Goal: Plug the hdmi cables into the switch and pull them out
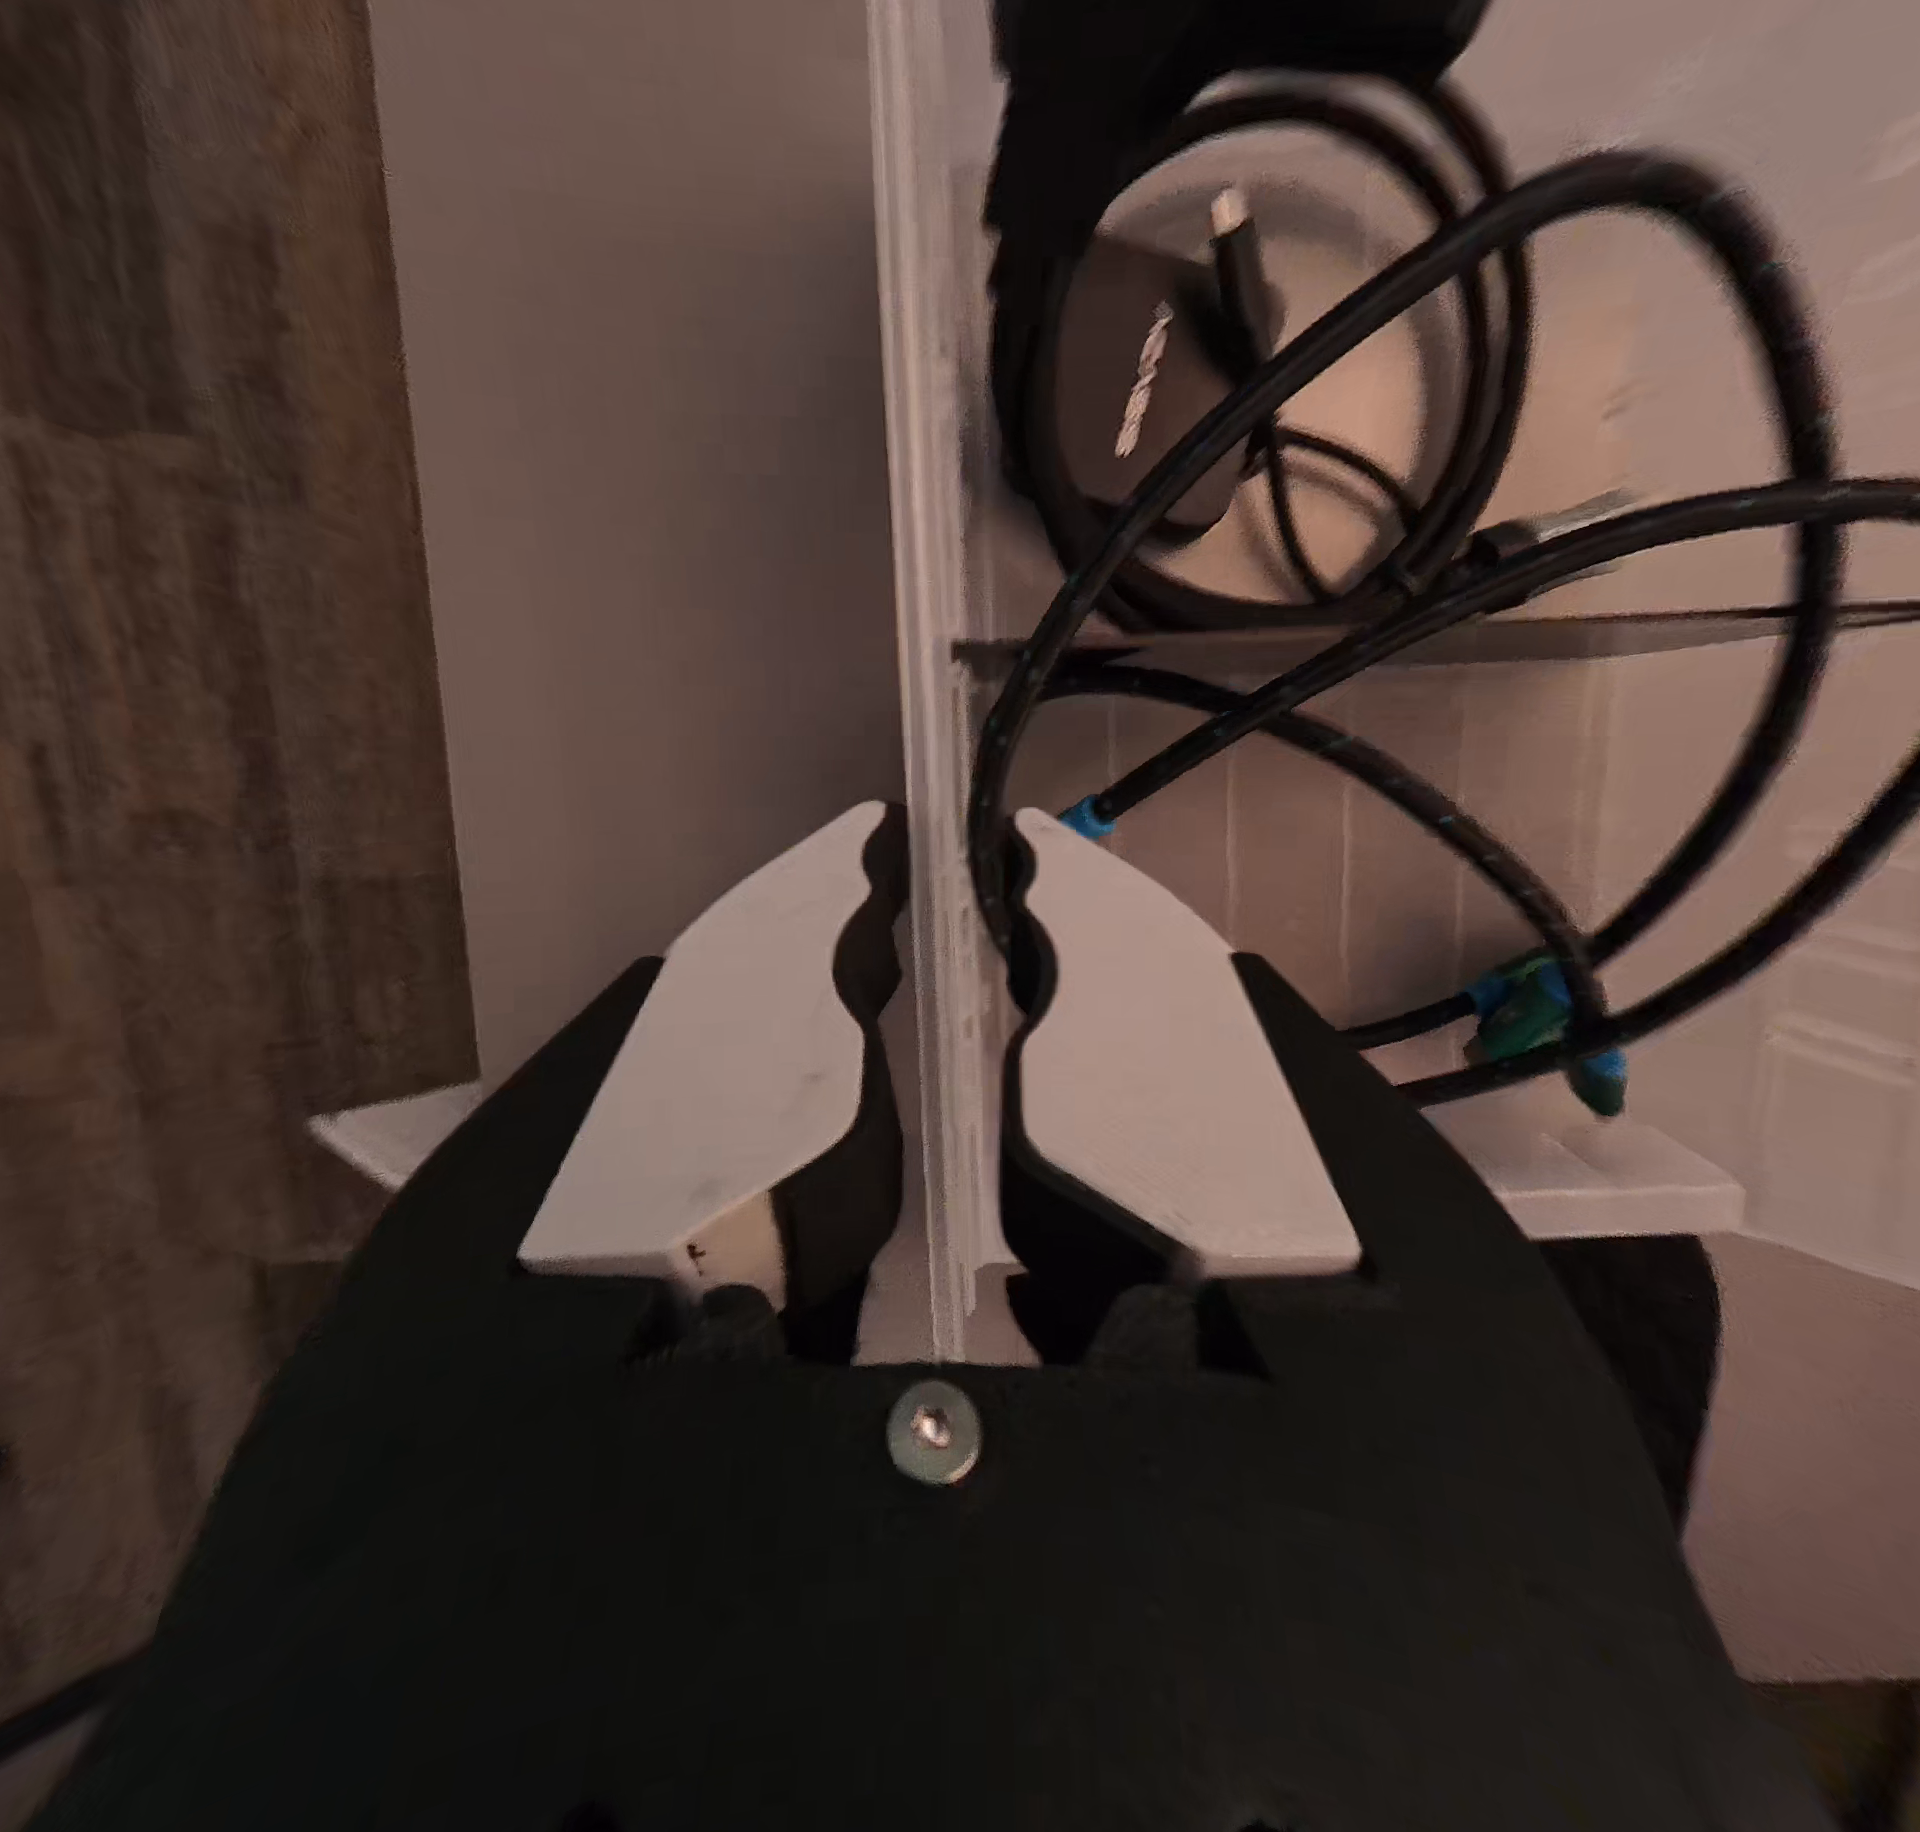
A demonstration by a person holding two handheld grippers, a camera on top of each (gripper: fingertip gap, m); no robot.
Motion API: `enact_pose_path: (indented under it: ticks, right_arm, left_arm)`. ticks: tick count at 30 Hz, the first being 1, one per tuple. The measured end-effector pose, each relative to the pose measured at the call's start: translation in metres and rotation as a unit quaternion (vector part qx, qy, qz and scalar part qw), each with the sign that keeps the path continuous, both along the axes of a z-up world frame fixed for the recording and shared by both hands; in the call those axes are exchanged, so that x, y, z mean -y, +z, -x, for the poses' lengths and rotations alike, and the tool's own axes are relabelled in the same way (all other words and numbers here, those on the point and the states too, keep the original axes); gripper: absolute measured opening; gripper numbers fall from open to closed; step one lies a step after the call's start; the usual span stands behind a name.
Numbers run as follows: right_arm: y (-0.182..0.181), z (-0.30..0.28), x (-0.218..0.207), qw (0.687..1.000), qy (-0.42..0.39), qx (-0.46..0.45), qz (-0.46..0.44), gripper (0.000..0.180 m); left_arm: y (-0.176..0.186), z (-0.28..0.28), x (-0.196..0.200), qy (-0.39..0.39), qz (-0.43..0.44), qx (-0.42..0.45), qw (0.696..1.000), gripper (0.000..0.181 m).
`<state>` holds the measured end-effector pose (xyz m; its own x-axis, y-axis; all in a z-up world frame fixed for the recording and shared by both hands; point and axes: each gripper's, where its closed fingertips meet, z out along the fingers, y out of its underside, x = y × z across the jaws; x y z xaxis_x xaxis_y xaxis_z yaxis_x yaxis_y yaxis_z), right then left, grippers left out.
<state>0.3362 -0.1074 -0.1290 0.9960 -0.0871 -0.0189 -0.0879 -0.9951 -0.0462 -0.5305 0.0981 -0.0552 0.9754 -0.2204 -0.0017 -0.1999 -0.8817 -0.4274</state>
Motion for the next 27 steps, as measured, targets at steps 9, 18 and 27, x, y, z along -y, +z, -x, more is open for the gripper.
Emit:
enact_pose_path:
  ticks: [9,18,27]
  right_arm:
    - [0.065,0.003,-0.011,0.994,0.041,0.057,-0.085,0.044]
    - [0.094,0.061,0.026,0.975,0.109,0.039,-0.19,0.044]
    - [0.131,0.123,0.032,0.938,0.092,-0.02,-0.333,0.038]
  left_arm:
    - [0.057,-0.039,-0.087,-0.205,-0.17,0.083,0.96,0.077]
    - [0.03,-0.042,-0.133,-0.316,-0.15,0.311,0.884,0.082]
    - [0.029,-0.061,-0.143,-0.445,-0.133,0.417,0.781,0.068]
